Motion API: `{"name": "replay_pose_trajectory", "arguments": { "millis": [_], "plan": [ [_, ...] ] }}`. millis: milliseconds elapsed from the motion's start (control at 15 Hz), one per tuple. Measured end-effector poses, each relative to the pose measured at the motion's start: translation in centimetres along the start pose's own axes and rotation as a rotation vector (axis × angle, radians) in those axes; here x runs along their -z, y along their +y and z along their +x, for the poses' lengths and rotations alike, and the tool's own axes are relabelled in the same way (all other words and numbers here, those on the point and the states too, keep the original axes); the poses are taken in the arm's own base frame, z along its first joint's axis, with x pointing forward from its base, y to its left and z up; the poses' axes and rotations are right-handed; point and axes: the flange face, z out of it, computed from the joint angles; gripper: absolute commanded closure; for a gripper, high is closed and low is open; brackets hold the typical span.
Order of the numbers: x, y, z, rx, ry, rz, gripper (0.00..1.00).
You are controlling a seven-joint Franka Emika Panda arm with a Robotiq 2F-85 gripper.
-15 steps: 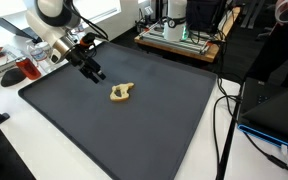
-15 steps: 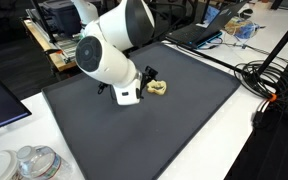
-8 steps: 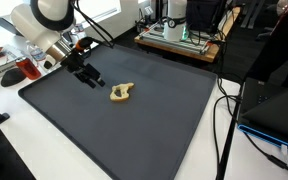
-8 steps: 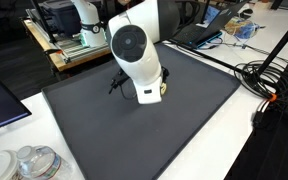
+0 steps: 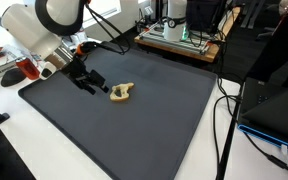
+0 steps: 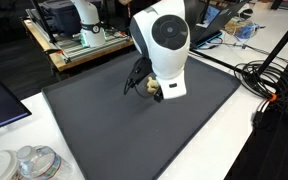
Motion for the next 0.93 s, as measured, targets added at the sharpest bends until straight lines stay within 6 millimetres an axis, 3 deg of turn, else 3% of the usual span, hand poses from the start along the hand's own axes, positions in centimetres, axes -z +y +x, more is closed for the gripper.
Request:
{"name": "replay_pose_trajectory", "arguments": {
  "millis": [467,933],
  "plan": [
    [-0.4,-5.0,1.7,0.172,-0.126,-0.102,0.0],
    [-2.5,-9.9,2.9,0.313,-0.257,-0.19,0.0]
  ]
}}
